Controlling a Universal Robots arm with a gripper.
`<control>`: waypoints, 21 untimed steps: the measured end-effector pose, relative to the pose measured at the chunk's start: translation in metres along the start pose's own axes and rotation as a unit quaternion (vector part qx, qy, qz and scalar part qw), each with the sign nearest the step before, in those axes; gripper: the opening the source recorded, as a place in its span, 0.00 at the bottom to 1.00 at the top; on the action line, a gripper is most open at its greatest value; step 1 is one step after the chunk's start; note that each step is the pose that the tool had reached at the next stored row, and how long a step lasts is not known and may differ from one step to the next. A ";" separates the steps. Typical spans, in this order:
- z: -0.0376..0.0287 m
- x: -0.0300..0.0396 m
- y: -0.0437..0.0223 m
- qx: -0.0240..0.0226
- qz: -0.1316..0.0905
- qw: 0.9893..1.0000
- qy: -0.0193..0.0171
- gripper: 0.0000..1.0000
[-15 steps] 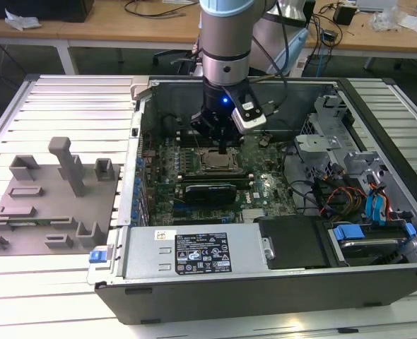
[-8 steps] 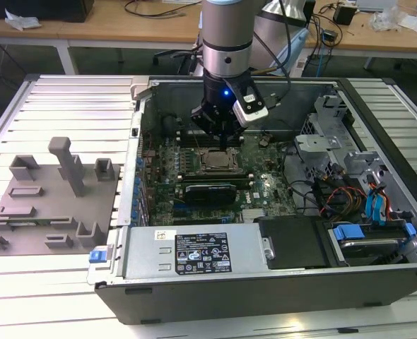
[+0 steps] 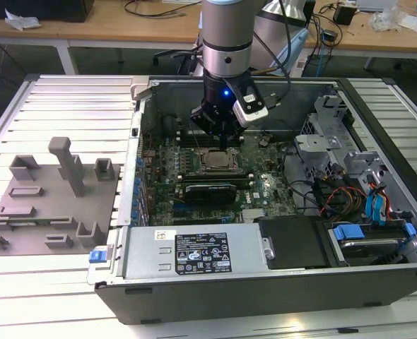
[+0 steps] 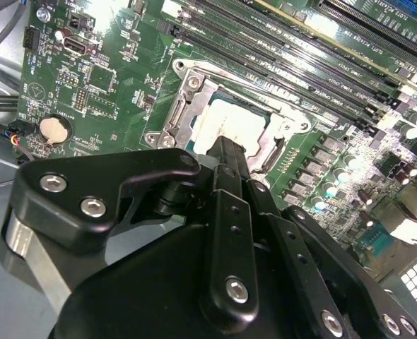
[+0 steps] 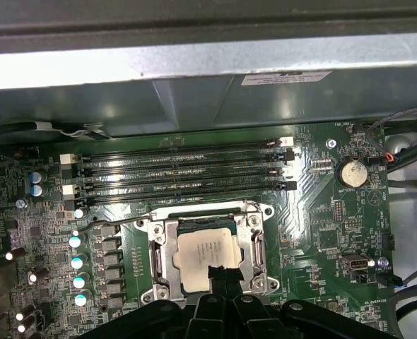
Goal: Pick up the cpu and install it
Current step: 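Install the first cpu locking lever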
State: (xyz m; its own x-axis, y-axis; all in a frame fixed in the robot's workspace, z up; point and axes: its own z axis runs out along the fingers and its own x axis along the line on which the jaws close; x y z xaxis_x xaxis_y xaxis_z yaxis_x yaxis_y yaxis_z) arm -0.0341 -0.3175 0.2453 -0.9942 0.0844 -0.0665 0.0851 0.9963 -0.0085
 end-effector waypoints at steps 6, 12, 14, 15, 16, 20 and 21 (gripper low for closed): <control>-0.0016 -0.0001 0.0001 0.000 0.000 1.000 0.000 0.11; -0.0060 -0.0004 0.0000 0.000 0.000 1.000 0.000 0.11; -0.0061 -0.0004 0.0000 0.000 0.000 1.000 0.000 0.11; -0.0061 -0.0001 -0.0001 0.000 0.000 1.000 0.000 0.11; -0.0062 0.0006 -0.0001 0.000 0.000 1.000 0.000 0.11; -0.0067 0.0093 -0.0008 0.000 0.000 1.000 0.000 0.11; -0.0068 0.0113 -0.0010 0.000 0.000 1.000 0.000 0.11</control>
State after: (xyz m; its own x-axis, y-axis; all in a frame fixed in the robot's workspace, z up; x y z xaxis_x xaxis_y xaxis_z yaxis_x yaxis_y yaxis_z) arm -0.0459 -0.3175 0.2513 -0.9942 0.0843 -0.0665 0.0851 0.9963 -0.0086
